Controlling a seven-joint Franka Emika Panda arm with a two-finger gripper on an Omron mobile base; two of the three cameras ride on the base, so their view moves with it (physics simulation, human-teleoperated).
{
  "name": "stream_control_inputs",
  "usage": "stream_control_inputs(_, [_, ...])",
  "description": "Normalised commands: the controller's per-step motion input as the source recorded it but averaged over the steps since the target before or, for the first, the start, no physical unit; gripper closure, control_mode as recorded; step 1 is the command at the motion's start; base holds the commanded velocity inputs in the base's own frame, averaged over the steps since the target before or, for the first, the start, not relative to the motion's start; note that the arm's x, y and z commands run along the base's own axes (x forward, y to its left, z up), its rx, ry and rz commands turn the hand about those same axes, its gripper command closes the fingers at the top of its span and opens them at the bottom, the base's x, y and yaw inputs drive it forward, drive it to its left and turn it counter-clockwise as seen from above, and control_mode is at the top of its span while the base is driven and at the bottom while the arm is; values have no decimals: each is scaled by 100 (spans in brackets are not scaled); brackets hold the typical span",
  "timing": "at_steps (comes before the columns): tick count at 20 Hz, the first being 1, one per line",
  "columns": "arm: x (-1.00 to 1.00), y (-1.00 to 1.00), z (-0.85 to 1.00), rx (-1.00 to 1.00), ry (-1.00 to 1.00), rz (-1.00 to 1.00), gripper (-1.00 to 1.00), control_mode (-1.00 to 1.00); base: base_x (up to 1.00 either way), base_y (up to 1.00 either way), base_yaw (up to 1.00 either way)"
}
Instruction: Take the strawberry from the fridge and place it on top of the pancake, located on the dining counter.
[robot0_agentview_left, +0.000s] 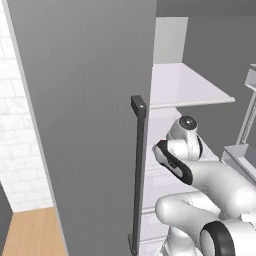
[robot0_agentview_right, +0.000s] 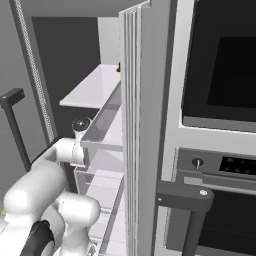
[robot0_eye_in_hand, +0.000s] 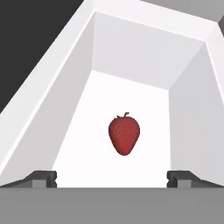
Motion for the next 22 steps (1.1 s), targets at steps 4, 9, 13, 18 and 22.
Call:
stream_control_inputs(4, [38, 0, -34, 0, 0, 0, -100, -100, 0, 0, 0])
stream_control_inputs(9, [17, 0, -29, 0, 3, 0, -100, -100, 0, 0, 0])
stream_control_inputs(13, [17, -11, -23, 0, 1, 0, -100, -100, 0, 0, 0])
stream_control_inputs(18, [29, -6, -21, 0, 1, 0, -100, -100, 0, 0, 0])
stream_control_inputs(22, [18, 0, -15, 0, 0, 0, -100, -100, 0, 0, 0])
